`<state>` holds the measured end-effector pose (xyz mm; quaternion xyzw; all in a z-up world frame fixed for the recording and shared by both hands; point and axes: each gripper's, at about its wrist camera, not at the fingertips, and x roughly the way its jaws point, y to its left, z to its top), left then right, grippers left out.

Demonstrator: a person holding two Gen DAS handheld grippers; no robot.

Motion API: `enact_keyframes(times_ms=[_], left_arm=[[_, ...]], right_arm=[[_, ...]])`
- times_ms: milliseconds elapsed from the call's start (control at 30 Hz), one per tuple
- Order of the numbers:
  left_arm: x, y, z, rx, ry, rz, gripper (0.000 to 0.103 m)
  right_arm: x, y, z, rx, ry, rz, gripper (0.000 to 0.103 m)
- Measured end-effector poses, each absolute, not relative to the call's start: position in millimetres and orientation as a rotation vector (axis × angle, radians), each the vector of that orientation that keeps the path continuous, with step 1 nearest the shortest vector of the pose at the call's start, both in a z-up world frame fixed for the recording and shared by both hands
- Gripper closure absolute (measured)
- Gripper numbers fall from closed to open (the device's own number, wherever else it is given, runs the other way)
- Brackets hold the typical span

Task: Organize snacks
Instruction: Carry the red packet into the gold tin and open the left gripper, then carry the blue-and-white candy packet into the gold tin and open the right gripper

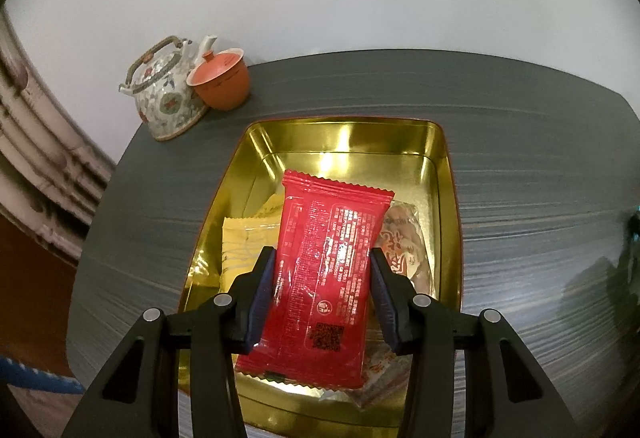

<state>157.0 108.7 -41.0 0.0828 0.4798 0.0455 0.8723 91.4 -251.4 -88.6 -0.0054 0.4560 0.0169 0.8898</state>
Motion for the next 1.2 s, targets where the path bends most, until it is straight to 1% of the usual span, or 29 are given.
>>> enact_keyframes(times_ms=[300, 533, 900, 1200], left_arm=[[156, 107, -39, 0.195, 1.014, 0.101, 0.054], [154, 110, -30, 0.196, 1.001, 0.093, 0.043], [139, 117, -5, 0.171, 0.974, 0.078, 0.040], [113, 148, 15, 0.119, 0.946, 0.112, 0.038]], right_arm=[[91, -252, -89, -0.011, 0.947, 0.036, 0.074], [91, -252, -88, -0.011, 0.948, 0.035, 0.074], [92, -253, -89, -0.011, 0.948, 0.035, 0.073], [92, -253, -88, -0.009, 0.948, 0.037, 0.073]])
